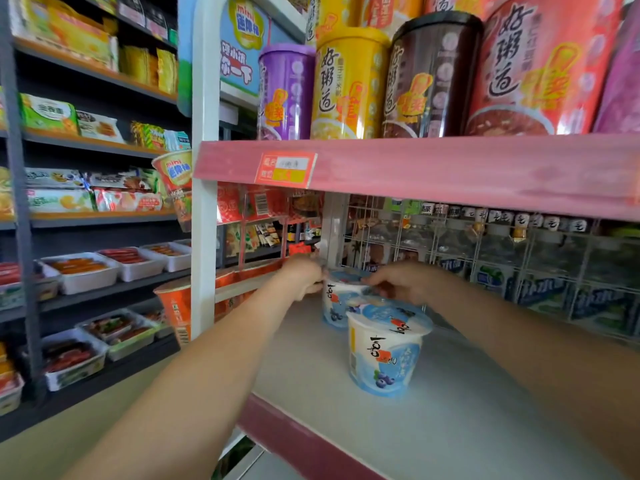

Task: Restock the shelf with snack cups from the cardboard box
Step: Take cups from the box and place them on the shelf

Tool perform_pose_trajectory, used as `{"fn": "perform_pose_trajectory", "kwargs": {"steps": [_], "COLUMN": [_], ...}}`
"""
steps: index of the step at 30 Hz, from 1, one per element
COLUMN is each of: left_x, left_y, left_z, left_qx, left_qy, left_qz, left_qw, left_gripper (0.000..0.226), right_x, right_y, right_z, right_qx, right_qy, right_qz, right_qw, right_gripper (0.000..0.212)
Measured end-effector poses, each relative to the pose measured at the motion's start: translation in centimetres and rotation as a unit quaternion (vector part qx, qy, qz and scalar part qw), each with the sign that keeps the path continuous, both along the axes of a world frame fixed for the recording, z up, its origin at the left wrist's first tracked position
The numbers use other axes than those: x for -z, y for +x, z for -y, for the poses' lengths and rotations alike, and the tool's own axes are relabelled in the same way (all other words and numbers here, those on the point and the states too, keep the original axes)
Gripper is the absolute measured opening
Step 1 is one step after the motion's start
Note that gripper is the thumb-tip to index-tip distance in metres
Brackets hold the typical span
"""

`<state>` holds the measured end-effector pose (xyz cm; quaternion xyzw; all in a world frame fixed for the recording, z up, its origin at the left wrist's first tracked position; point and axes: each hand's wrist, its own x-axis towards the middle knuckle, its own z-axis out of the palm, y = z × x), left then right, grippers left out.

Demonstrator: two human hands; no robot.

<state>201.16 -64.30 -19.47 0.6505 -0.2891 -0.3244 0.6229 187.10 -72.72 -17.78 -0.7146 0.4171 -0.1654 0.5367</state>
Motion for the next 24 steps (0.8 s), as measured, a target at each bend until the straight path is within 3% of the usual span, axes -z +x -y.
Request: {"fn": "perform_pose_trajectory", "kwargs": {"steps": [4, 9, 14, 16, 19, 21, 22, 24], "left_x": [-0.3, 1.0, 1.3, 0.7, -0.1, -0.1, 0.0, 0.4], "left_y": [0.4, -0.3, -1.6, -2.8, -5.2, -6.3, -6.7, -7.1], "left_z": [0.1, -0.4, -2.7, -5.5, -9.9, -11.1, -11.2, -10.9], "left_qx": [-0.042, -0.032, -0.019, 0.047, 0.222, 0.289, 0.302, 0.289], "left_qy": [0.014, 0.009, 0.032, 0.048, 0.082, 0.088, 0.082, 0.059], "left_qz": [0.001, 0.042, 0.077, 0.072, 0.040, 0.071, 0.082, 0.101], "left_qw": [0.999, 0.999, 0.996, 0.995, 0.971, 0.951, 0.946, 0.950], "left_gripper": [0.026, 0.023, 0.044, 0.049, 0.064, 0.057, 0.052, 0.046], "right_x": [0.4, 0.5, -0.6, -1.6, -0.7, 0.8, 1.5, 2.6], "right_y": [0.7, -0.1, -2.8, -5.6, -9.6, -11.3, -11.8, -12.1], "right_z": [-1.1, -1.7, -1.5, -2.7, -4.8, -6.2, -6.8, -7.9], "right_qx": [0.011, -0.006, 0.022, -0.006, -0.089, -0.153, -0.173, -0.208], "right_qy": [-0.070, -0.079, -0.137, -0.091, 0.032, 0.115, 0.138, 0.093], "right_qz": [-0.035, -0.044, -0.033, -0.027, -0.027, 0.020, 0.054, 0.079], "right_qw": [0.997, 0.996, 0.990, 0.995, 0.995, 0.981, 0.974, 0.971], "right_gripper": [0.028, 0.025, 0.031, 0.041, 0.067, 0.089, 0.094, 0.079]}}
